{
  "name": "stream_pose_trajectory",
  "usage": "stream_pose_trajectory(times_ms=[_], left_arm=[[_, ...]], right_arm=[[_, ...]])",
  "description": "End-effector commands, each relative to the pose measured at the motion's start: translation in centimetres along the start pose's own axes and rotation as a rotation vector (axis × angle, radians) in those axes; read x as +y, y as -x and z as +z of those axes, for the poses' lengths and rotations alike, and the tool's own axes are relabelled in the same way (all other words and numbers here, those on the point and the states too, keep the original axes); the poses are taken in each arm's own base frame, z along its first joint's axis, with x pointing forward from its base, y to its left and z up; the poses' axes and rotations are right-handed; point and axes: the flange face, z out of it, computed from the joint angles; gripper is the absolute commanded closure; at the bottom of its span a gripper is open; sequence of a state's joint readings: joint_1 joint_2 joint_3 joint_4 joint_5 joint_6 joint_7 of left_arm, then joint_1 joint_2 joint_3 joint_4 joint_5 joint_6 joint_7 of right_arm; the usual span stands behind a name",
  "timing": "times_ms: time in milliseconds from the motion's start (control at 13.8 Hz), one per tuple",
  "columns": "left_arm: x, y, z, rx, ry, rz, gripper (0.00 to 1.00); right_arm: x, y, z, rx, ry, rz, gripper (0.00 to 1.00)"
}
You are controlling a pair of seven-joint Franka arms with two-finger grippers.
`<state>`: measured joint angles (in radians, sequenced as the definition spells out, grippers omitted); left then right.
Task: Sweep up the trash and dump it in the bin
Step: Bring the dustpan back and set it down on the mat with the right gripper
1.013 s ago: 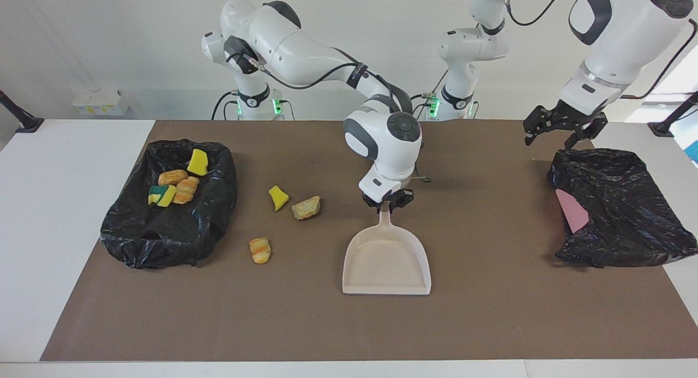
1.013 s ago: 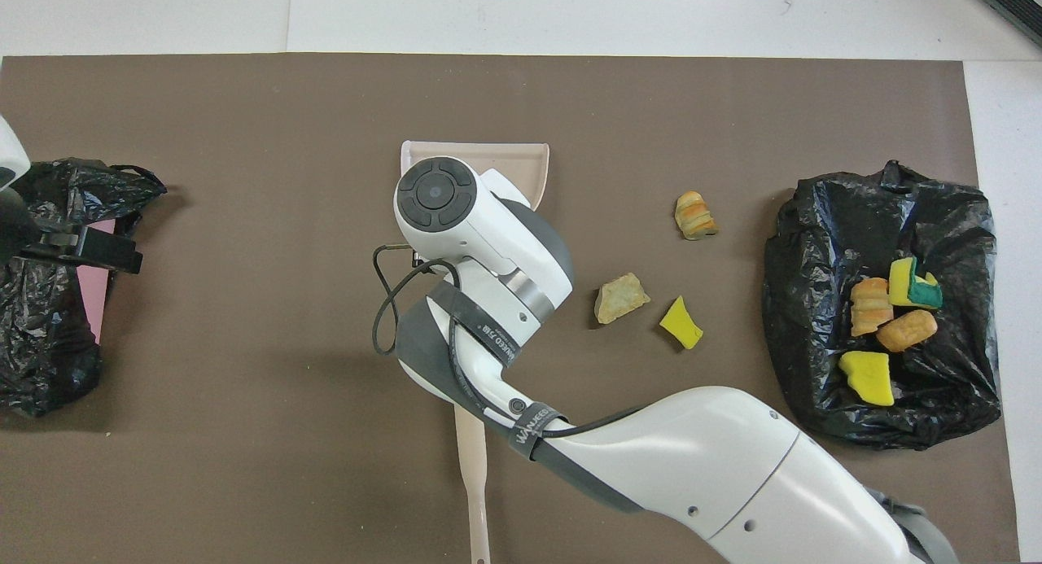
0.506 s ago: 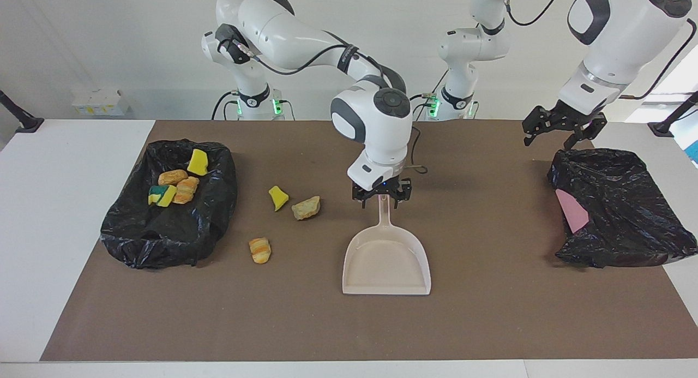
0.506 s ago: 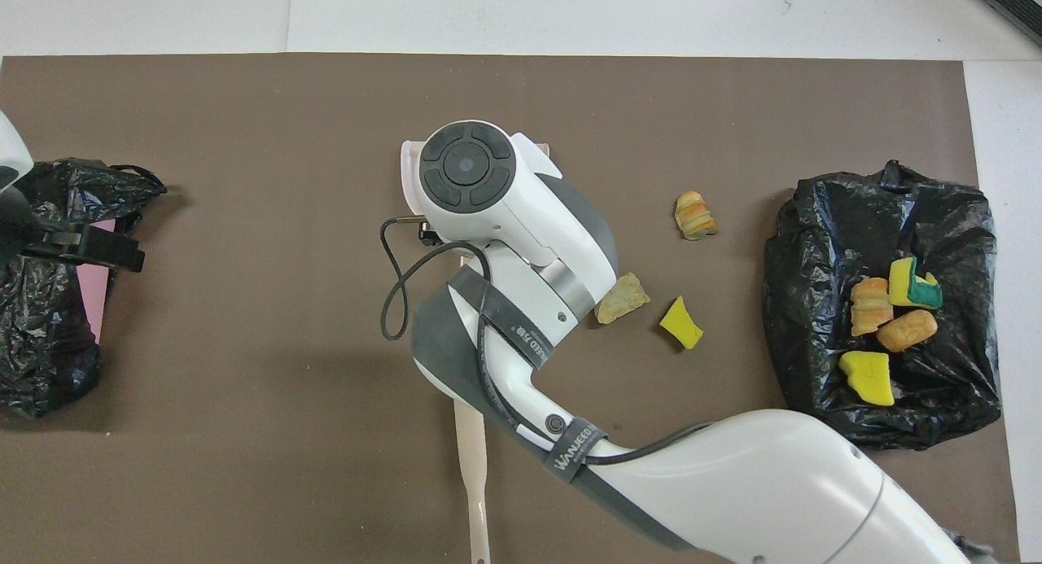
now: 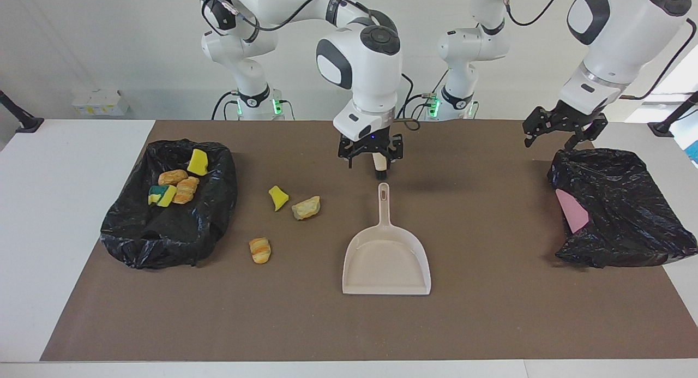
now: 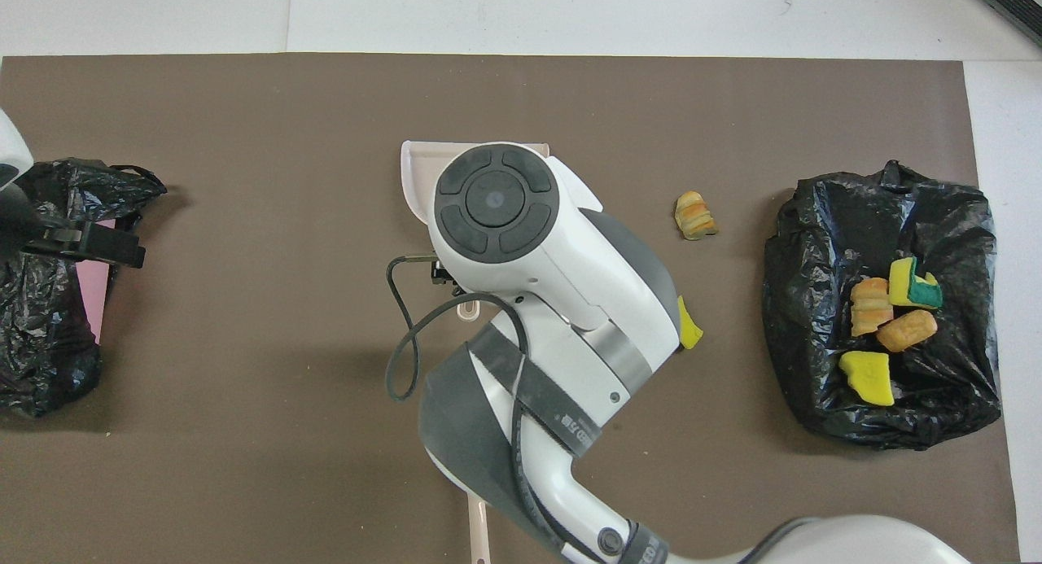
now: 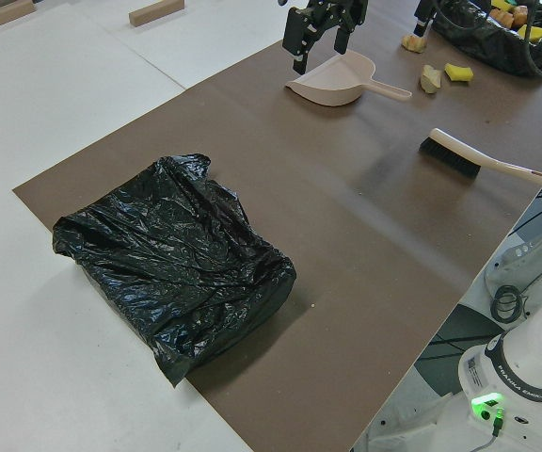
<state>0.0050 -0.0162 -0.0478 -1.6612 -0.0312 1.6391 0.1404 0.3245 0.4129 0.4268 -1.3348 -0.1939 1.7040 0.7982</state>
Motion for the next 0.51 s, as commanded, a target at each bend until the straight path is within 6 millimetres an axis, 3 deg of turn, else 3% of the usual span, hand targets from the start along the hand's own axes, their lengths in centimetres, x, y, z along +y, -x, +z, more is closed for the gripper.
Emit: stream_pose_trajectory(times_ms=[0,217,434], left_arm=[[1.1,0.2,1.1,0.001,-0.008,0.014,0.00],[1.9,0.2,1.9,-0.004,-0.007,0.026,0.00],[3.0,-0.9,3.2,0.020,-0.008,0.047,0.00]], right_arm=[[0.4,4.5,1.1,-0.061,0.010,-0.022,0.00],[0.0,10.4,2.9,-0.084,-0.013,-0.048,0.00],[1.4,16.7,5.9,-0.098,-0.065,-0.047,0.00]])
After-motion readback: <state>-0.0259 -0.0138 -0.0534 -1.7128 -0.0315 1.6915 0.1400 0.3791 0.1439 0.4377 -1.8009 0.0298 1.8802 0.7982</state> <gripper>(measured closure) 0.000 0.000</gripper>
